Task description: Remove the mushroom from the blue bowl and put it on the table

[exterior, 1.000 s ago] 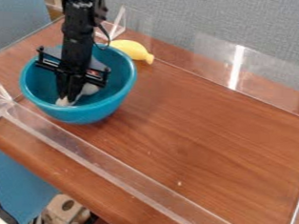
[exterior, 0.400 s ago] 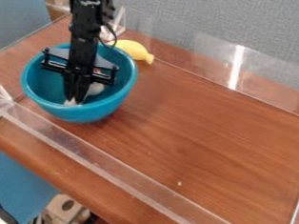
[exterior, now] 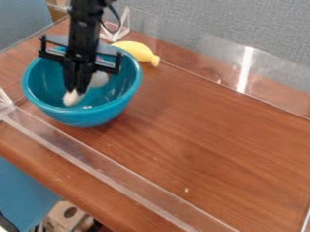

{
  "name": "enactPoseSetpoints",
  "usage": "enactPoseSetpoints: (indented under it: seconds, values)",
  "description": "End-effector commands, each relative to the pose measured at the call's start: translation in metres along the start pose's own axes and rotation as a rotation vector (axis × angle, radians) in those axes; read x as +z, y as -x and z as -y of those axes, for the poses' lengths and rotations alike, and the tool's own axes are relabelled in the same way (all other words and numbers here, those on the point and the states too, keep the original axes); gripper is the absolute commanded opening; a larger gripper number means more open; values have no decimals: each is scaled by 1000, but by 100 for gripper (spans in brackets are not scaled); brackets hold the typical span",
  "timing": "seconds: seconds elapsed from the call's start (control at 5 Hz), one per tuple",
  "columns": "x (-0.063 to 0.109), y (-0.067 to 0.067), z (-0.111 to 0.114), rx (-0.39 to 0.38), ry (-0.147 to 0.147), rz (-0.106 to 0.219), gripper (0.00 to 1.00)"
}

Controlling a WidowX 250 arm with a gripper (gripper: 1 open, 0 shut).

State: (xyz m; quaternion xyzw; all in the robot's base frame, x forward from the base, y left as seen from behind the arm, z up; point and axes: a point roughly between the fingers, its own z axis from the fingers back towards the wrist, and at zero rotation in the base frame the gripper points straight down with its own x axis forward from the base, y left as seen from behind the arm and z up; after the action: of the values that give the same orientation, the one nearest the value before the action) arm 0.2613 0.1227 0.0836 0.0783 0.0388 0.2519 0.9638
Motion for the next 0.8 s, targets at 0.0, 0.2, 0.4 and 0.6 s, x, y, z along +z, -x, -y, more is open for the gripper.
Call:
enactPoseSetpoints:
  seconds: [0.0, 0.2, 0.4, 0.6]
  values:
    - [9, 12, 0, -57, 10, 55, 0]
    - [7, 22, 0, -103, 16, 60, 0]
    - [5, 29, 1, -145, 19, 63, 0]
    - [2, 21, 0, -178, 16, 63, 0]
